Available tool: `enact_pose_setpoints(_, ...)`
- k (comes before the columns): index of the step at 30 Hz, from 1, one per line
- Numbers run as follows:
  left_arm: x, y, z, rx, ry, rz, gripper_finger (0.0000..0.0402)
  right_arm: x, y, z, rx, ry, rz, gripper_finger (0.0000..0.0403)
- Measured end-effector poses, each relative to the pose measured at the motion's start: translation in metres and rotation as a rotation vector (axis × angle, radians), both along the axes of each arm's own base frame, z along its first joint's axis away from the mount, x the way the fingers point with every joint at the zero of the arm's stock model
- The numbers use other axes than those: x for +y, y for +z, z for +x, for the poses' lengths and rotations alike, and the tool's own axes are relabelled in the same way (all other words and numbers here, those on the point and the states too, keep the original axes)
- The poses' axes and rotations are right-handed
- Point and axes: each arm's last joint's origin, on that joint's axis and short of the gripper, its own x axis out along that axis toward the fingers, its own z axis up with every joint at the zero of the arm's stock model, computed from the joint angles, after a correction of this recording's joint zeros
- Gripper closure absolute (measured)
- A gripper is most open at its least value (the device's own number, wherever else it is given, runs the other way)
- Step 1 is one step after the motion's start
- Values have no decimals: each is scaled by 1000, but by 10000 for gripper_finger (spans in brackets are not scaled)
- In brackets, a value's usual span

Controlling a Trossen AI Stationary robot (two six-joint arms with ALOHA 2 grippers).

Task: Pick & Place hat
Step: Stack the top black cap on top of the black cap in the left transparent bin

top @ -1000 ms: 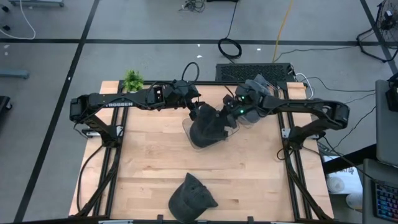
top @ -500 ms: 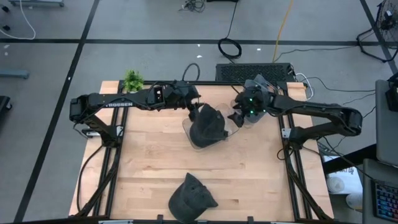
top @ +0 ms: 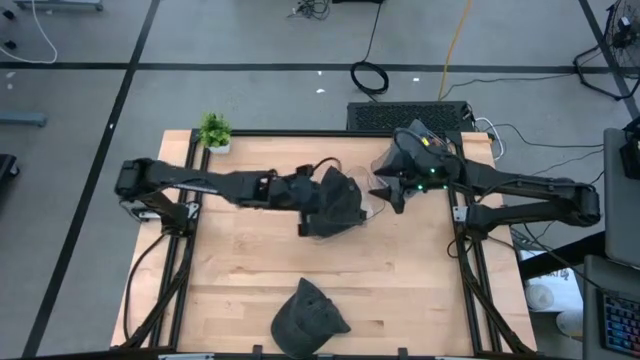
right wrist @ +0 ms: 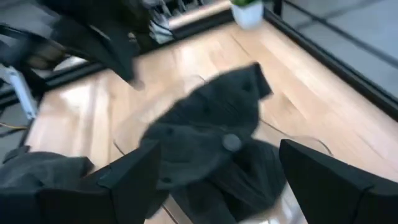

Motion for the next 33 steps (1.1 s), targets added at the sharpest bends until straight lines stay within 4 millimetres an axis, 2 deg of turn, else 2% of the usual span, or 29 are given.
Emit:
enact_pose_setpoints(4,8,-36,28,44,-72,-113,398,1,-11,-1,-58,6,-10,85)
enact_pose_setpoints(8,22,-65,43,121,1,-139,399,2,-21,-3,-48,-1,10,85)
enact_pose_setpoints(14,38,-96,56,142,-5,-255,399,2,-28,-4,-29,-1,16,85)
enact_pose_setpoints(20,49,-115,64,142,29,-298,400,2,-33,-5,-19,-1,19,85)
enact_pose_setpoints(24,50,-114,63,142,46,-299,400,2,-34,-5,-33,-1,15,85)
enact_pose_setpoints(26,50,-106,60,130,62,-284,400,2,-33,-4,-40,-1,13,85)
enact_pose_setpoints(33,39,-47,45,-19,61,-190,400,2,-32,-4,-53,-2,13,85)
